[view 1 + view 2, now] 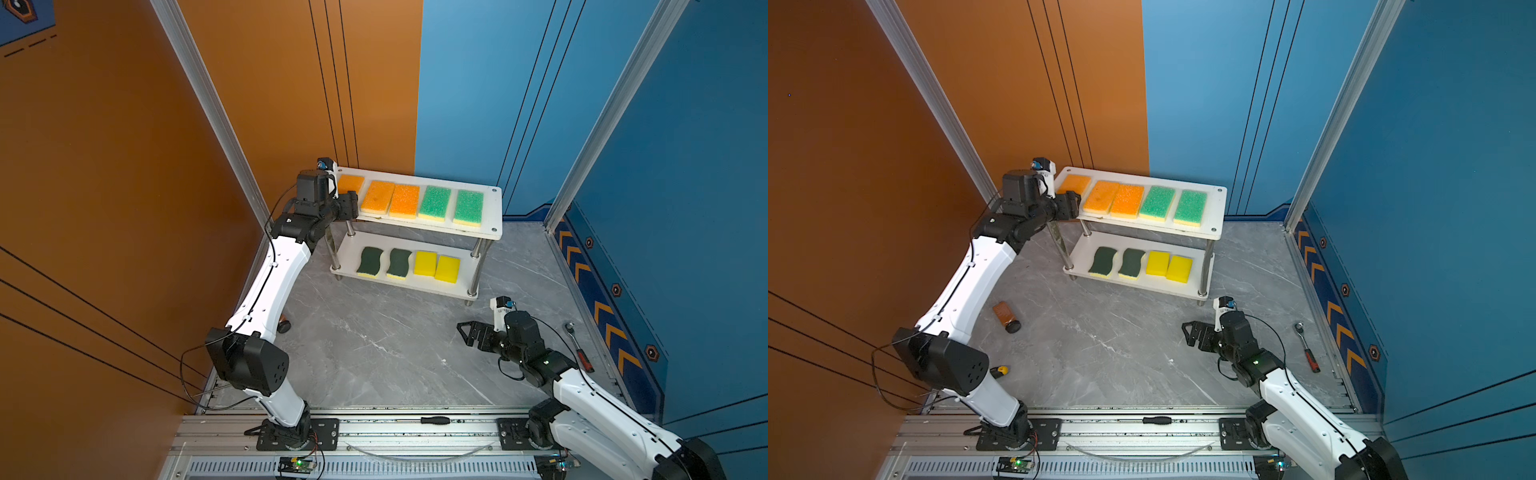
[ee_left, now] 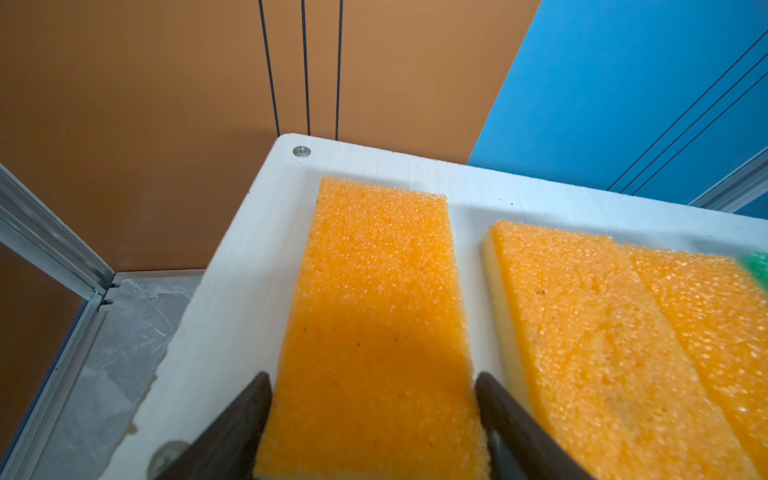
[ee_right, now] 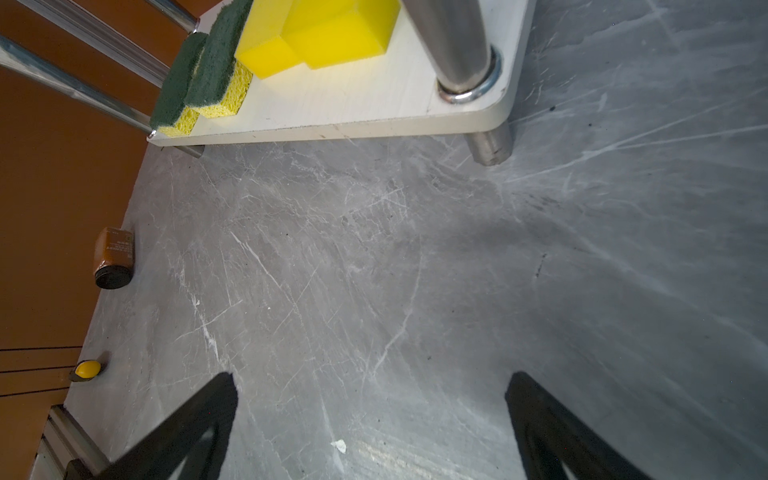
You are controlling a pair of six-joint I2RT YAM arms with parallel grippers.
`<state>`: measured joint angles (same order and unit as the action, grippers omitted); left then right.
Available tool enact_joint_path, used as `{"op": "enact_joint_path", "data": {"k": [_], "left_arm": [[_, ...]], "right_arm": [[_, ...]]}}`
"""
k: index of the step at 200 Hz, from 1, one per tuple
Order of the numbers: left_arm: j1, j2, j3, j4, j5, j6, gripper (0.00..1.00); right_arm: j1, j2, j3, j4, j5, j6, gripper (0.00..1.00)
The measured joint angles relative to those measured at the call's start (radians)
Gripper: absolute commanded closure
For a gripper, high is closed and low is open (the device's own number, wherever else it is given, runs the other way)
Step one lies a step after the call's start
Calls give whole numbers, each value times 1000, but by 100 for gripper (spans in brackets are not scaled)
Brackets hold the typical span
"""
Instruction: Place and organize the cleaning sponges onto the shelf
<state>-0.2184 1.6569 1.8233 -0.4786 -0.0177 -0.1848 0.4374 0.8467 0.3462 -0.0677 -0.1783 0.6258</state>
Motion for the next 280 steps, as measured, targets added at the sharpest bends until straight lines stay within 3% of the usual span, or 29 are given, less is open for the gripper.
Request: {"op": "enact_joint_path", "data": {"k": [168,183,190,280], "left_arm": [[-5,-76,-31,-4,0,-4,18],[-5,-101,-43,-4,0,-6,15],[-5,-113,-47,-3,0,-6,0],[-5,-274,-152,5,-7,-6,2]], "right_arm": [[-6,-12,0,0,0,0,0],[-6,-15,0,0,0,0,0],[-6,-17,0,0,0,0,0],[-6,-44,1,-10,0,-1,0]]}}
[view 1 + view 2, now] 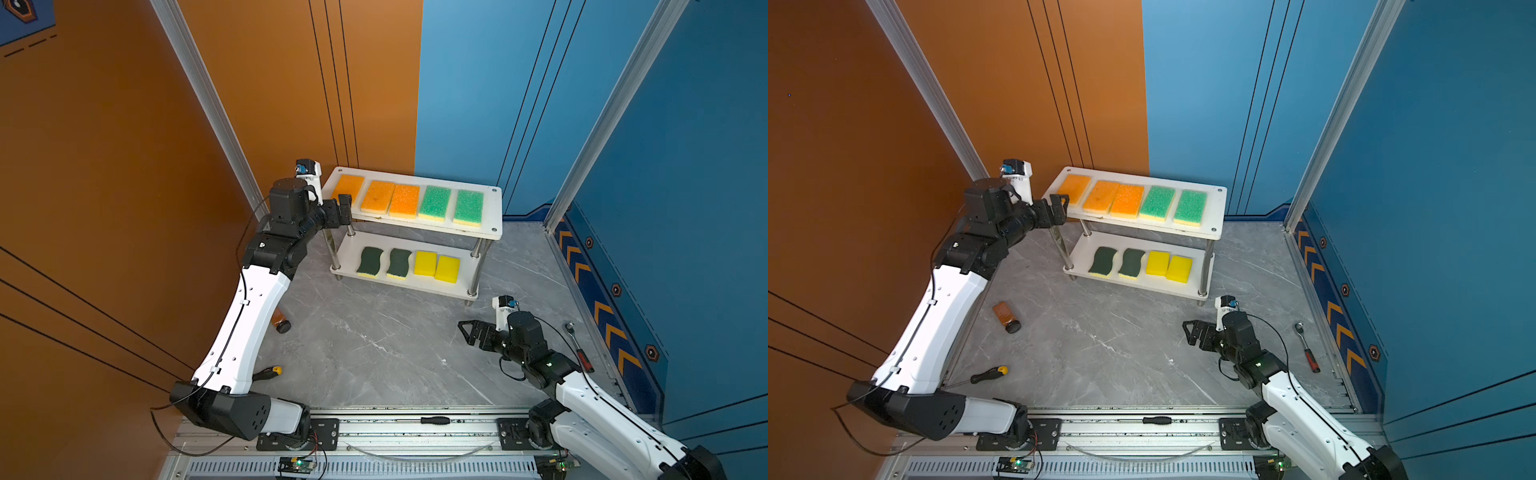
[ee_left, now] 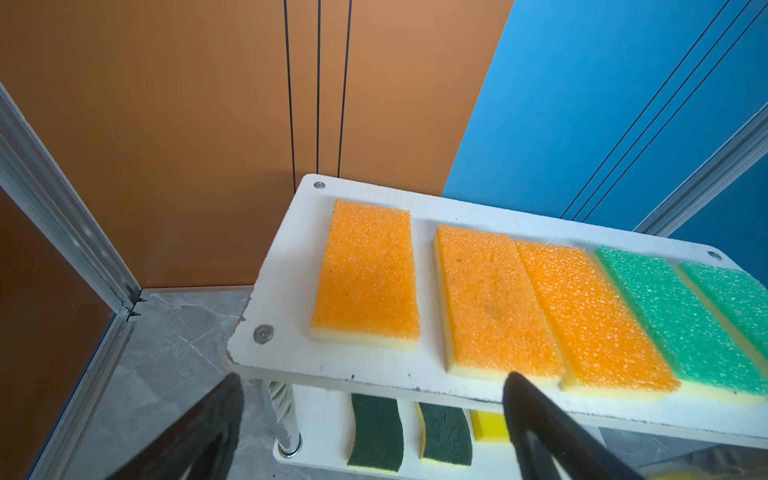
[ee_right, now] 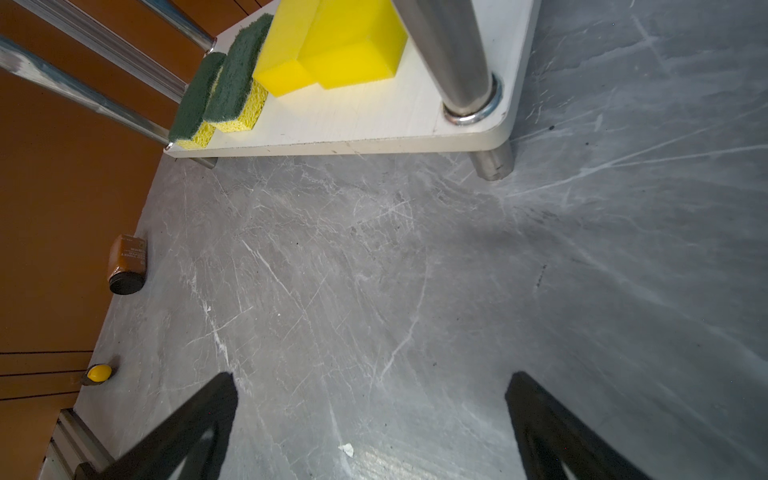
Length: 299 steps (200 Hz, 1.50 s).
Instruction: Place and organize the cleaning sponges onto the shelf
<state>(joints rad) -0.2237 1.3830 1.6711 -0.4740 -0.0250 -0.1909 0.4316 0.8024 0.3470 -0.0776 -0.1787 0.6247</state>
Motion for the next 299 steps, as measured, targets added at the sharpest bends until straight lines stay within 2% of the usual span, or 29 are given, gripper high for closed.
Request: {"op": "enact_joint_path", "data": {"k": [65,150,226,299], "left_arm": [[0,-118,-133,32,-13,3,2],[0,-256,-422,179,-20,14,2],[3,-387,-748,336,-80,93,2],[76,-376,-971,521,-86,143,2]], "right_arm": [[-1,-7,105,-140,19,-71,0],[-28,-9,207,-253,53,-203,0],[-146,11,244,-231,22,-264,0],[-186,108,315,-177,18,-349,0]]}}
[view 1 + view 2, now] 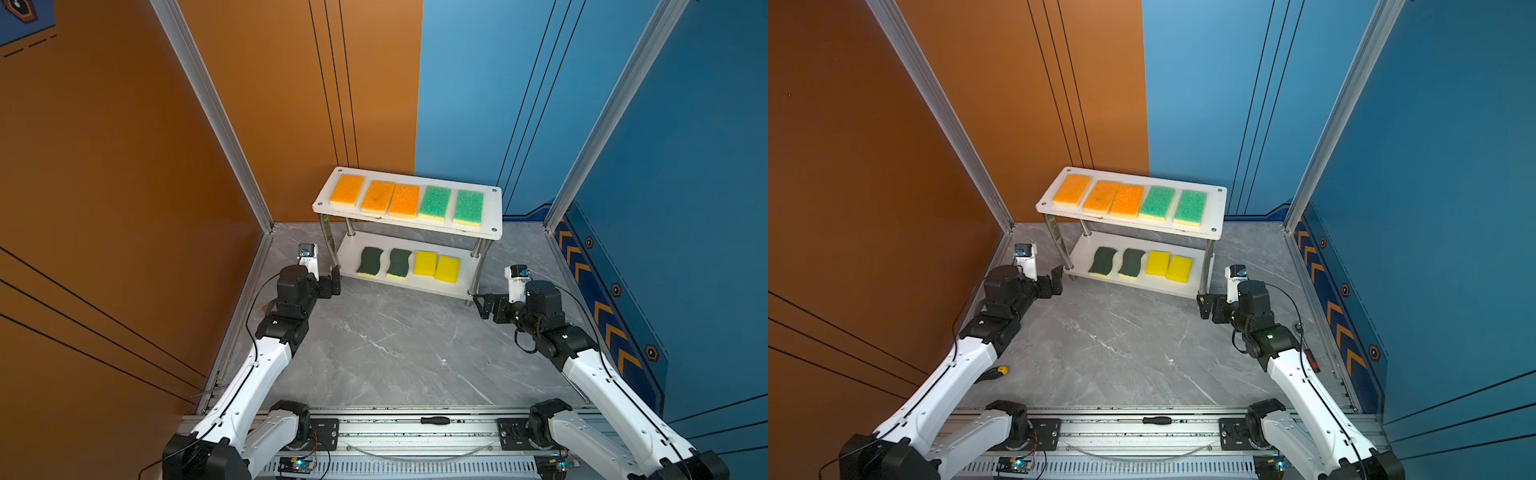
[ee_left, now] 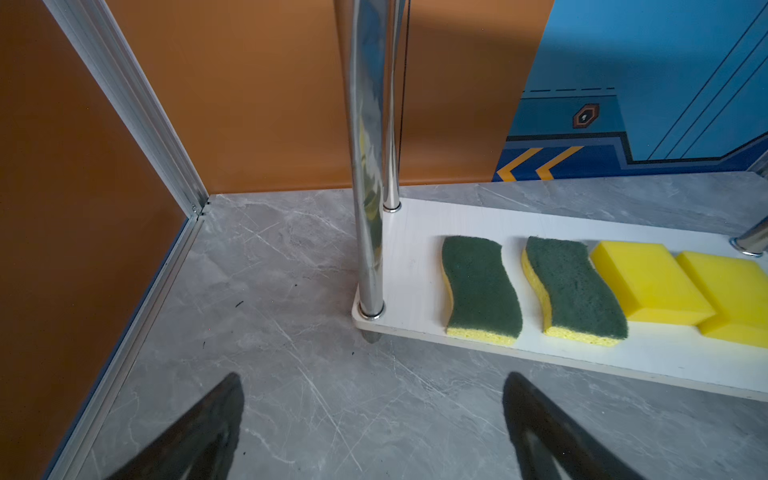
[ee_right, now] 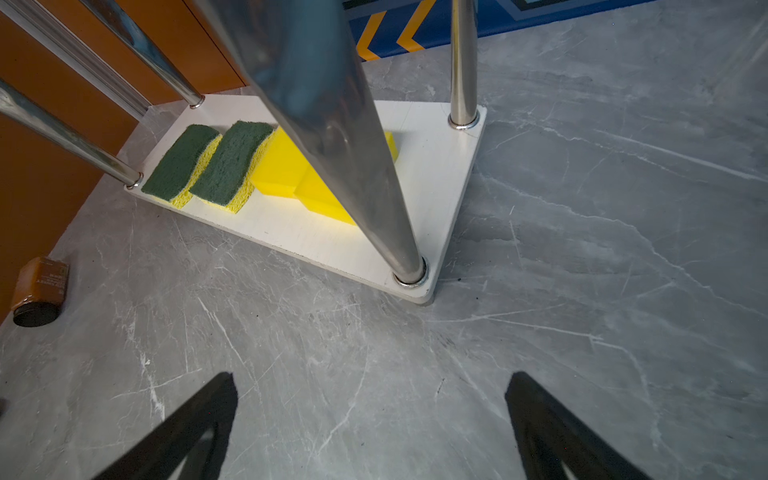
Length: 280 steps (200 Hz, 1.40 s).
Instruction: Place and organize the cleaning sponges onto the shelf
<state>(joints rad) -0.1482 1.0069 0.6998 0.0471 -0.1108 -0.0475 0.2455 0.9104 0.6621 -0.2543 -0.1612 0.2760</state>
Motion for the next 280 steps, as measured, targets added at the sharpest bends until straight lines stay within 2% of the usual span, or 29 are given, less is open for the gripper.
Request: {"op": "enact_joint_path", "data": {"k": [54,99,189,280], "left_arm": [[12,26,-165,199,2,19,2],[65,75,-259,354,7,22,2],[134,183,-292,505,56,26,2],[176,382,-300,667,118,25,2]], "right_arm": [[-60,47,-2,101,1,-30,0],[-89,128,-3,185,18,-67,0],[-152,258,-71,334,94,-143,0],[-193,313,-149,507,114,-173,0]]}}
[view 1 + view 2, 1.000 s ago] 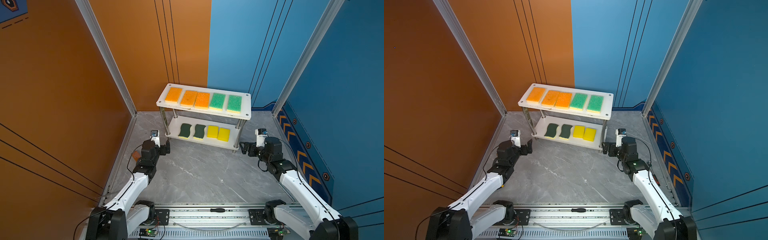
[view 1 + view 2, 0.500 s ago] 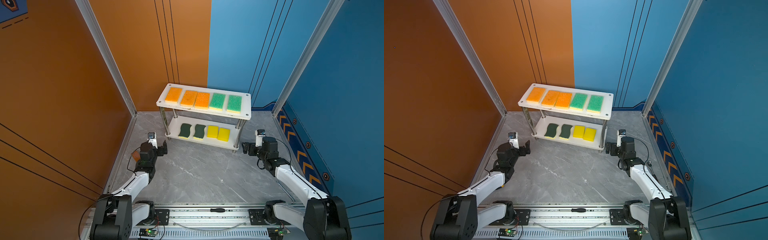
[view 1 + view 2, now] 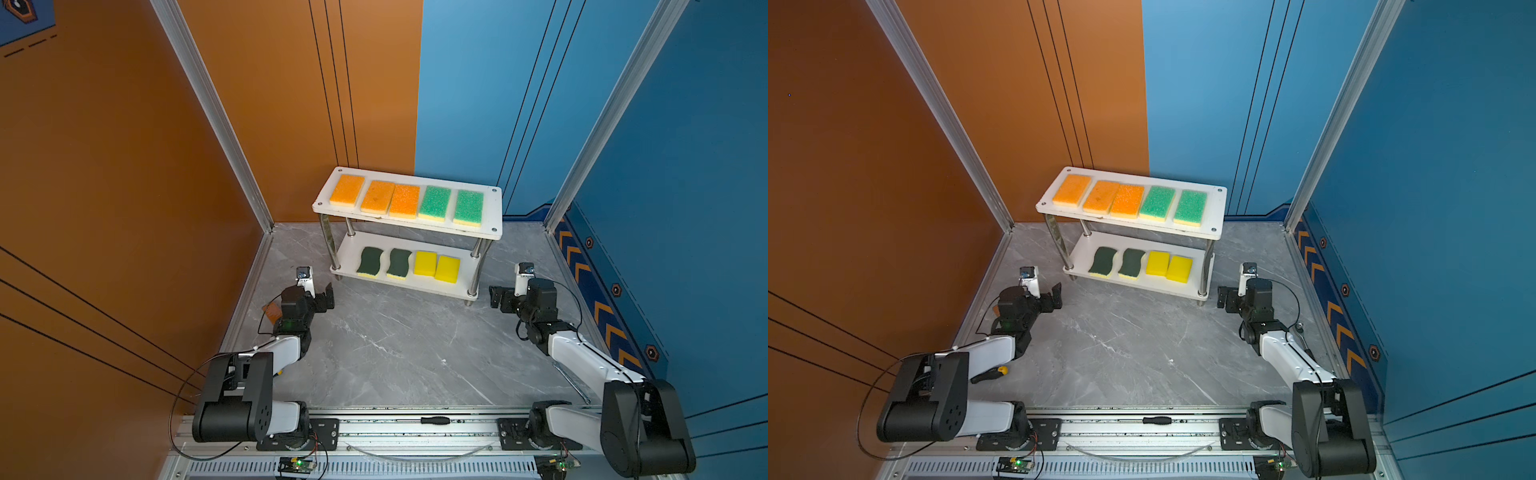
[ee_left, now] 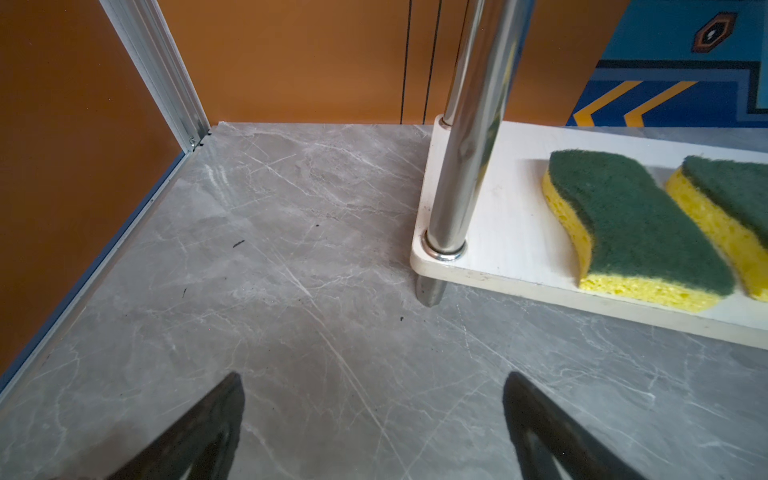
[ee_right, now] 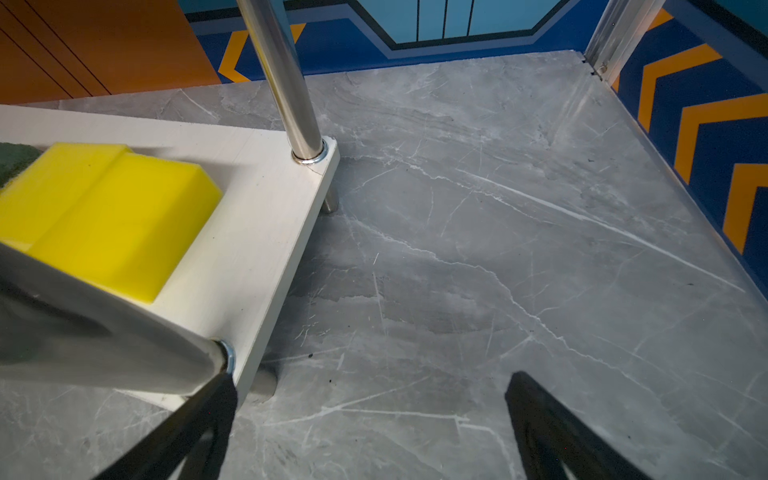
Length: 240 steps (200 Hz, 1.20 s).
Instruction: Place and organize the cleaning sponges onto the shelf
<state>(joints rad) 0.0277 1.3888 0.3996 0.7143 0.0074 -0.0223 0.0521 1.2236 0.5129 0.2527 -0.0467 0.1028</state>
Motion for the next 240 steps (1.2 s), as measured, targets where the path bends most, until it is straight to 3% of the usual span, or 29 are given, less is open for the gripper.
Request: {"op": "enact_joint_path", "data": {"k": [51,240], "left_arm": [[6,74,-8,83,5,0,2],[13,166,-59,276,-2,-12,2]], "right_arm": [[0,63,-54,122,11,-3,0],[-14,195,-54,318,71,-81,0]]}}
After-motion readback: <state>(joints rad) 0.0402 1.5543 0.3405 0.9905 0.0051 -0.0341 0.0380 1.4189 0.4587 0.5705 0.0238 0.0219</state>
